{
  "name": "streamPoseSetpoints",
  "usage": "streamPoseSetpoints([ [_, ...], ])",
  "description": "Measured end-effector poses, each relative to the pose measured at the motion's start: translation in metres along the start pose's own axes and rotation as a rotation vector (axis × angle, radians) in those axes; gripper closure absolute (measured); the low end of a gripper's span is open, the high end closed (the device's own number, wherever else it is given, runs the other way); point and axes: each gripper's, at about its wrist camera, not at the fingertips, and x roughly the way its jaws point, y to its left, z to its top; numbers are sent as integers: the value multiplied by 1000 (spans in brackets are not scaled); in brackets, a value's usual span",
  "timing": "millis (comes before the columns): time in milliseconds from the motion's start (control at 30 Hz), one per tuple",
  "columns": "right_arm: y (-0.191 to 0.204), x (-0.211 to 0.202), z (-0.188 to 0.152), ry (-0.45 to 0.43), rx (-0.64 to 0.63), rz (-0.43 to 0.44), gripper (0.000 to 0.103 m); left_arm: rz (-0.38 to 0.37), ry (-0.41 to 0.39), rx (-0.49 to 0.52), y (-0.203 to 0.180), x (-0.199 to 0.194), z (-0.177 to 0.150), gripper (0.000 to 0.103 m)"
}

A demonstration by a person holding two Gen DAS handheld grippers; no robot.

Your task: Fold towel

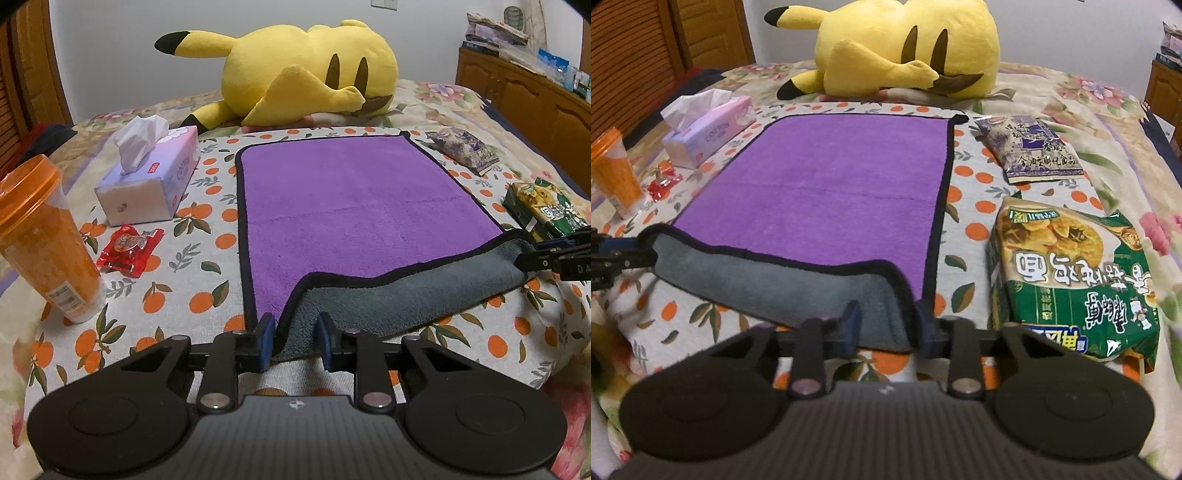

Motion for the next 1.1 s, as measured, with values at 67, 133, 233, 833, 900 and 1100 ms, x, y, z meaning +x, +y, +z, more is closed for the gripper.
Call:
streamPoseSetpoints([
  [67, 0, 0, 0, -1, -5, -3, 79, 1, 0, -3, 1, 0, 0, 79],
  [133, 0, 0, 1, -4, -8, -5, 81, -1, -1, -9, 2, 0, 0, 84],
  [233, -1, -1, 1, -9, -7, -3, 83, -1, -8, -14, 4, -1, 0, 93],
  [833, -4, -12, 7, -102, -10, -13, 94, -7, -161, -17, 2, -31, 10, 96],
  [900, -5, -13, 8, -114, -9, -11, 94, -8, -174, -18, 2, -34, 11, 96],
  [1100, -8, -16, 12, -147, -6, -10, 94, -11, -214, -16, 0, -42, 14, 97],
])
